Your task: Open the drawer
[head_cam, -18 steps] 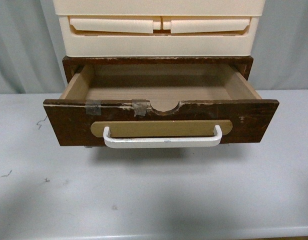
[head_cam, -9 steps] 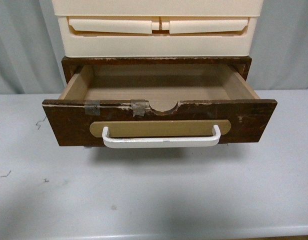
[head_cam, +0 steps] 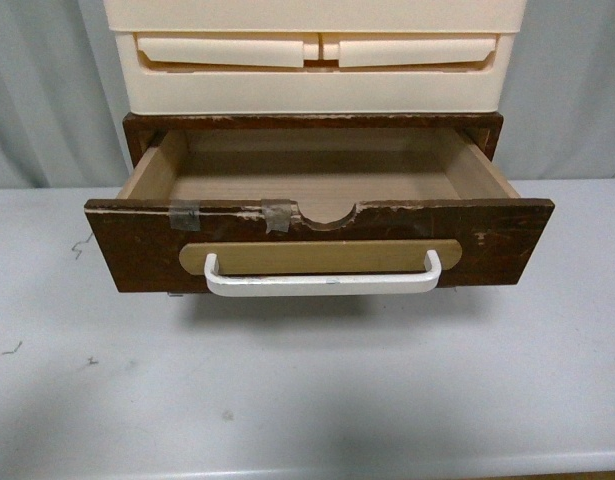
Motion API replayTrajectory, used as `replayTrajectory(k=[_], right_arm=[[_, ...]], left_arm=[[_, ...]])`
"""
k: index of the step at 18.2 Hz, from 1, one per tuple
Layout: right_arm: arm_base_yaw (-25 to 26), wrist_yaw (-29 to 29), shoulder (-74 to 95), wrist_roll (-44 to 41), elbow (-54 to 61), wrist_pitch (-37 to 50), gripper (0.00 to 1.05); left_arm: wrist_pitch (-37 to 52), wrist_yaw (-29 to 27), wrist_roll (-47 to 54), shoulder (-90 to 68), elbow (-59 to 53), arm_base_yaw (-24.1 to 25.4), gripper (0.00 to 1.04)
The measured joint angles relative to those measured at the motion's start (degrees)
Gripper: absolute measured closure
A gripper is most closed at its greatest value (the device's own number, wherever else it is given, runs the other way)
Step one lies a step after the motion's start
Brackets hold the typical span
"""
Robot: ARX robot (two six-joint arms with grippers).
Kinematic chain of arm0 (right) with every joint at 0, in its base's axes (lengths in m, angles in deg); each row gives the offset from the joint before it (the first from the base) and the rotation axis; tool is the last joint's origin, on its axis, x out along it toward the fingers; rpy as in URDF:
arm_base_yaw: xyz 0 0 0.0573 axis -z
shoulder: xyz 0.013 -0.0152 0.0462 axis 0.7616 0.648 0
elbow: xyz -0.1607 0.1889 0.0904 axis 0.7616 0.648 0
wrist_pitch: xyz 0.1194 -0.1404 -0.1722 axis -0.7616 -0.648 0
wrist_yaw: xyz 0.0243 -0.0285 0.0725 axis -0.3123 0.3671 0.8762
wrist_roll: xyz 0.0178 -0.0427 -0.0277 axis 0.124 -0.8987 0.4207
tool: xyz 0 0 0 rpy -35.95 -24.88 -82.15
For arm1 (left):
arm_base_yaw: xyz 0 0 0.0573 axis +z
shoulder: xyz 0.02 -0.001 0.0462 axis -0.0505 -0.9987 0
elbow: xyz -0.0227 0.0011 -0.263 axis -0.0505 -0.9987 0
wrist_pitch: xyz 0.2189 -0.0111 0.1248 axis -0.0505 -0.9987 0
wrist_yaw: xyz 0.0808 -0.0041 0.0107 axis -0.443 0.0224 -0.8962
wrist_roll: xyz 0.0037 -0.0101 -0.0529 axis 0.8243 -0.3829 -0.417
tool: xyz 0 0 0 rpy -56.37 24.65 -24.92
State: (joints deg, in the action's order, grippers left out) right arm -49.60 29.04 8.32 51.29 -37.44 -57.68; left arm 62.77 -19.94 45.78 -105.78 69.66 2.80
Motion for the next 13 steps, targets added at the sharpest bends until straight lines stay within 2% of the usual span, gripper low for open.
replayTrajectory(k=[13], right_arm=[[0.0, 0.0, -6.82, 0.0, 0.02, -6.56, 1.03]], left_arm=[[-4.9, 0.0, 0.0, 5.11, 0.0, -0.02, 1.03]])
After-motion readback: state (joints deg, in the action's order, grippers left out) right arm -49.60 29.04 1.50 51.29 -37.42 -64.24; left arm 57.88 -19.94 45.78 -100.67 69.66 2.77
